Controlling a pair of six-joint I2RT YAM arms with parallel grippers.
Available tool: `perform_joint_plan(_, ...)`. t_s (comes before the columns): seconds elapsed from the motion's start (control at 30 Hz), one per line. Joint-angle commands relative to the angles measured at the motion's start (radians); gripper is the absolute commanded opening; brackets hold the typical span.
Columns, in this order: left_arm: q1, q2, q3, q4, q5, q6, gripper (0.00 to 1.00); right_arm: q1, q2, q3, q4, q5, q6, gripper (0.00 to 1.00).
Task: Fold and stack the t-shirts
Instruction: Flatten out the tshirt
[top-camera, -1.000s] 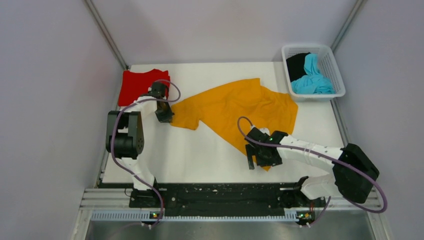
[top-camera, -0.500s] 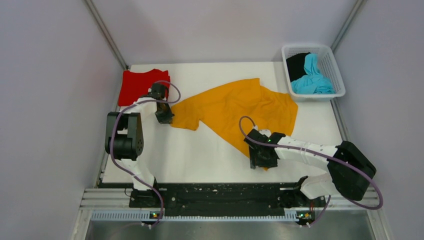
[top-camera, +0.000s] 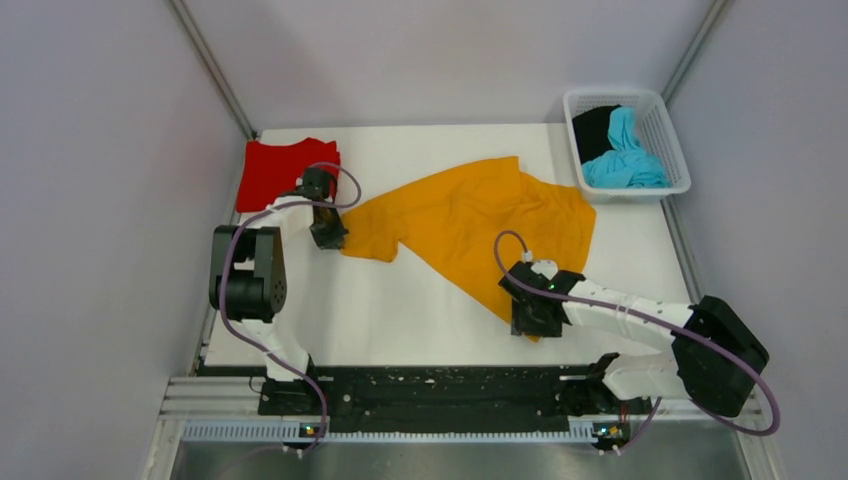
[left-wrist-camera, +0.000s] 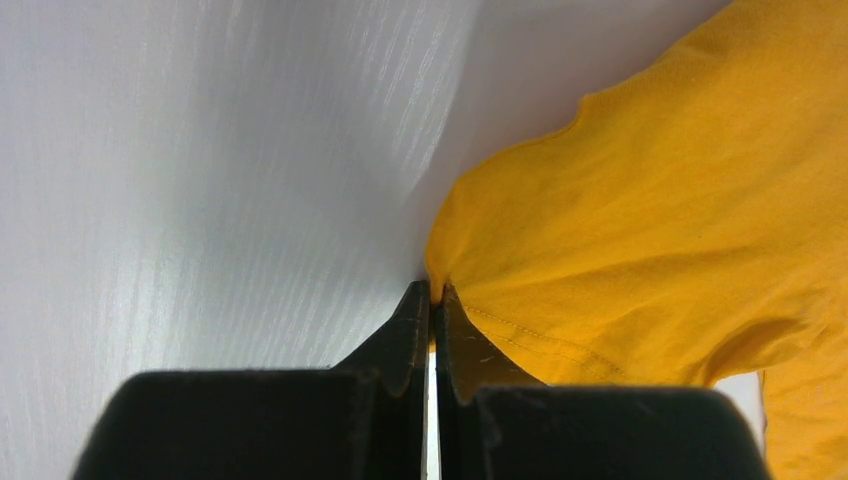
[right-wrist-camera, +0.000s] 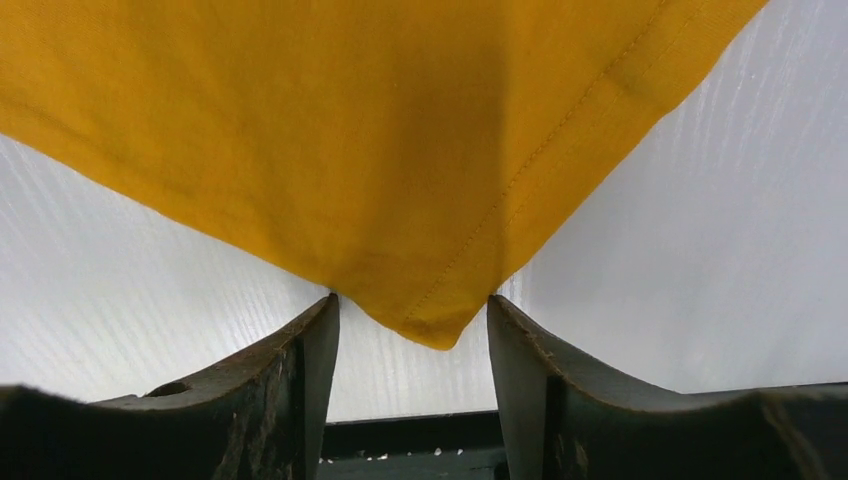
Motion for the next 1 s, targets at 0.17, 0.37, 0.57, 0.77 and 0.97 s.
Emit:
perform_joint_plan(0.17,-0.003,-0.044,-0.011,0.006,-0.005,0.002,0.0,-0.008,-0.029,-0.003,-0.037,0.067,0.0,0.53)
perform_joint_plan(0.37,-0.003,-0.047,-0.009,0.004,-0.011,0.001,0.0,-0.007,0.019,-0.039,0.004,0.049,-0.001,0.48)
perform_joint_plan(0.57,-0.003,-0.053,-0.014,0.003,-0.024,0.001,0.0,-0.008,0.04,-0.065,0.023,0.029,0.0,0.32)
perform_joint_plan(0.77,-0.002,-0.075,-0.025,0.021,-0.018,0.001,0.0,-0.016,0.013,-0.053,0.034,0.039,0.008,0.0)
perform_joint_plan(0.97,-0.003,-0.162,-0.041,0.149,0.161,0.013,0.0,-0.115,-0.008,0.107,0.034,0.111,-0.099,0.0)
